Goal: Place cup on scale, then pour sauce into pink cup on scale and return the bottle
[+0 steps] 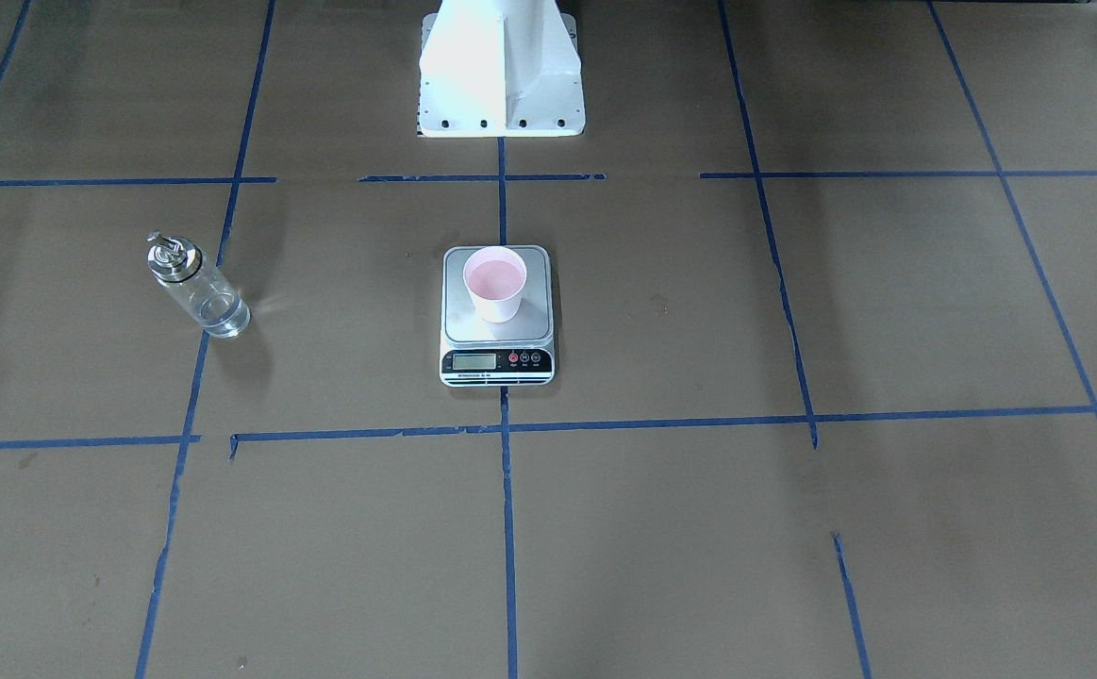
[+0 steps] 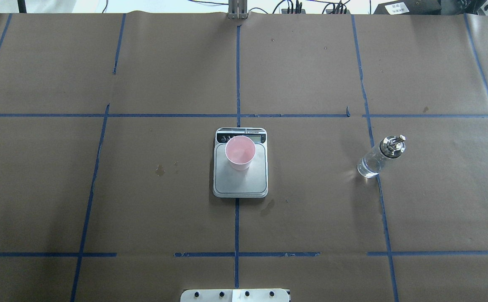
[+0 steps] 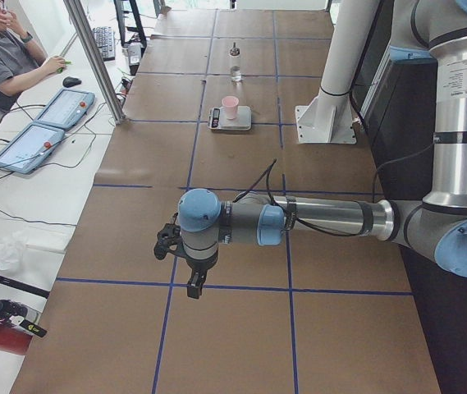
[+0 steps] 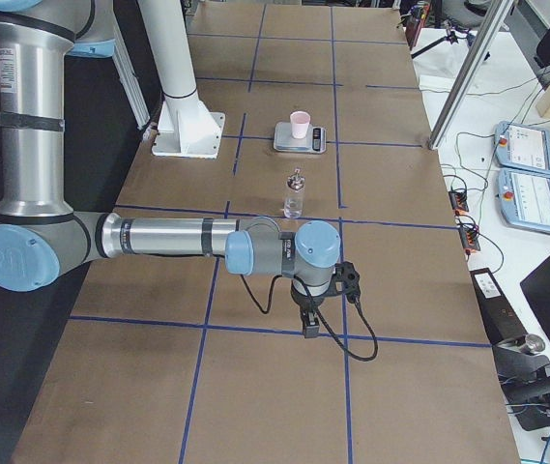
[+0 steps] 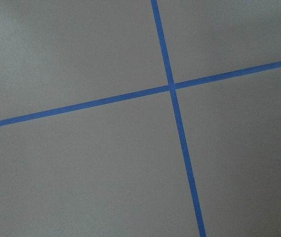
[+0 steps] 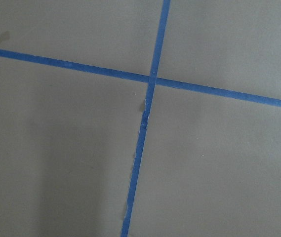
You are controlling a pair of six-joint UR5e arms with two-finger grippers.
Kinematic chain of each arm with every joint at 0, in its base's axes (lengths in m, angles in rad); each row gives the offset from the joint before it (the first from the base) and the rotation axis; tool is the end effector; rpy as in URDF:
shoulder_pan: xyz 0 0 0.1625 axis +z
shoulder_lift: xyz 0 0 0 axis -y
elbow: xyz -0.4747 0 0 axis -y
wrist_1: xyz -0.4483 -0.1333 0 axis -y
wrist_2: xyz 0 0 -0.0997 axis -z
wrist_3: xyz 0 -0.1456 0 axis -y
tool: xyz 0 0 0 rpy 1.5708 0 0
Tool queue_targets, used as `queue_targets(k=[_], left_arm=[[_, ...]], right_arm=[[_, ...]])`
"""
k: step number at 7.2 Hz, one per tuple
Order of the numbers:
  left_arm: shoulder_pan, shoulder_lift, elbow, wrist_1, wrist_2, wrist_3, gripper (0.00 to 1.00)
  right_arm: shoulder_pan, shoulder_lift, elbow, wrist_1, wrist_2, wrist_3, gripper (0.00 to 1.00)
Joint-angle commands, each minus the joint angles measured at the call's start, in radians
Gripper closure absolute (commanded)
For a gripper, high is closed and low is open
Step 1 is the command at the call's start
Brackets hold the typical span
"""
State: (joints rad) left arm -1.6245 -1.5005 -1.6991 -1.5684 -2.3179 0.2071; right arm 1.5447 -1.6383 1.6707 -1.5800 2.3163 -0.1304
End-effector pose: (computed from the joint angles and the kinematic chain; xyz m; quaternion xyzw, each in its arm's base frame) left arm -0.0622 -0.5171 0.7112 0.0731 0.3583 0.0814 0.9272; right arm 0.0210 -0.5189 0.7262 0.0298 -0.3631 -0.0770 0.9281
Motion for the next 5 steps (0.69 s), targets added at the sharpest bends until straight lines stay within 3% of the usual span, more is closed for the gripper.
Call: queue_targets(k=[1,5], left_arm=[[0.000,-0.001,-0.001,0.001,0.000,0.000,0.00],[0.000,-0.007,-0.001,-0.001,0.000,0.000,0.00]], right_arm=[[0.000,0.000,0.001,0.000,0.000,0.000,0.00],[0.000,0.000,0.001,0.000,0.000,0.000,0.00]])
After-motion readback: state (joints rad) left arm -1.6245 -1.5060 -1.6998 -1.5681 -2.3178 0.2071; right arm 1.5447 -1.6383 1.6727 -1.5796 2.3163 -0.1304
